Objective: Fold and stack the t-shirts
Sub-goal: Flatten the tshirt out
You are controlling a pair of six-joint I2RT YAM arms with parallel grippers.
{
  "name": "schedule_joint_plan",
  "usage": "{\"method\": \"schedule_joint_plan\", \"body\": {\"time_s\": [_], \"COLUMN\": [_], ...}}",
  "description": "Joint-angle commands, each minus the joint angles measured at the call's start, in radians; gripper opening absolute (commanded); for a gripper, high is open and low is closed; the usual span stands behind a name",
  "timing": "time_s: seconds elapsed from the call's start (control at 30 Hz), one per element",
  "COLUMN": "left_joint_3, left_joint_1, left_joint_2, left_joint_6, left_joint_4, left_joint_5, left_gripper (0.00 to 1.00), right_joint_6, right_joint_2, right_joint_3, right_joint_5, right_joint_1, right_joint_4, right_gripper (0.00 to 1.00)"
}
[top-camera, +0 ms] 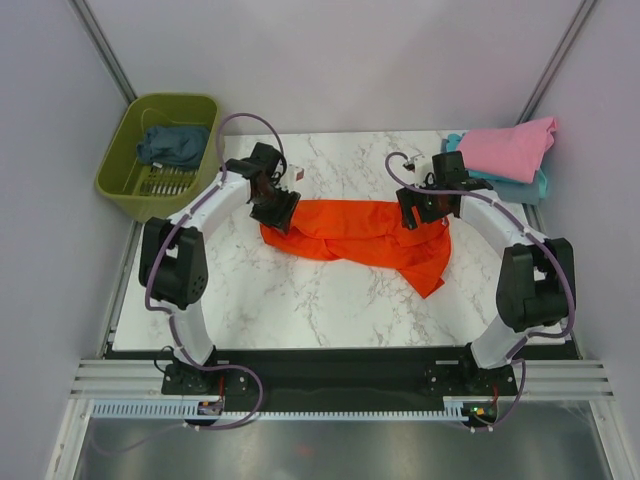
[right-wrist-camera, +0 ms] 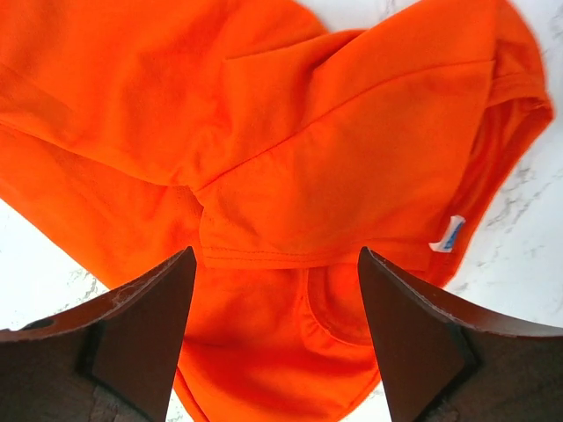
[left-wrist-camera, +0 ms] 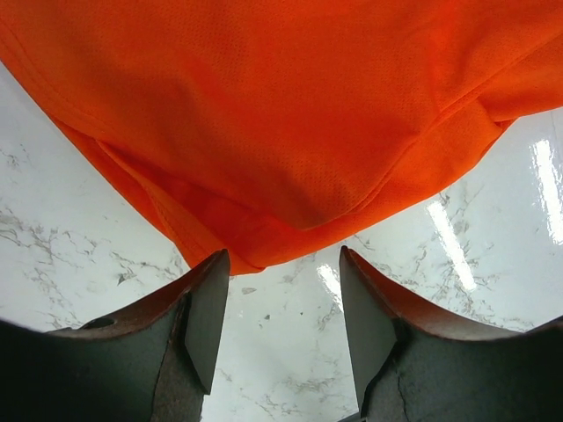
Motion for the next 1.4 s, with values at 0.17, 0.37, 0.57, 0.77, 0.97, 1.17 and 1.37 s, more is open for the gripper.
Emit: {"method": "schedule_joint_plan", "body": {"time_s": [0.17, 0.37, 0.57, 0.77, 0.97, 1.17, 1.37], "left_joint_3": [0.028, 0.037, 0.080, 0.110, 0.140, 0.149, 0.065], "left_joint_1": [-0.055, -0.063, -0.063, -0.063, -0.063, -0.064, -0.063], "left_joint_2": [0.025, 0.071, 0.142, 0.174, 0.148, 0.007, -0.197], "left_joint_6": [0.022, 0.017, 0.014, 0.016, 0.030, 0.062, 0.169], "left_joint_4": [0.005, 0.034, 0.043, 0.057, 0.049, 0.020, 0.005], "left_joint_5": [-0.068, -0.166, -0.222, -0.229, -0.223, -0.231, -0.211], "left_gripper": [0.60, 0.60, 0.57, 0.49, 0.20, 0.02, 0.02], "right_joint_6": [0.003, 0.008, -0.005, -0.008, -0.003, -0.002, 0.006], "right_joint_2": [0.043, 0.051, 0.028, 0.007, -0.007, -0.041, -0.114], "right_joint_3": [0.045, 0.058, 0.039, 0.012, 0.006, 0.010, 0.021], "right_joint_5": [-0.051, -0.062, -0.054, -0.048, -0.045, -0.011, 0.024], "right_joint_1": [-0.004, -0.004, -0.004, -0.005, -0.005, -0.007, -0.007], "right_joint_4": [-0.017, -0.018, -0.024, -0.020, -0.018, -0.018, -0.011], "right_gripper": [0.83, 0.83, 0.83, 0.83, 0.83, 0.83, 0.83]}}
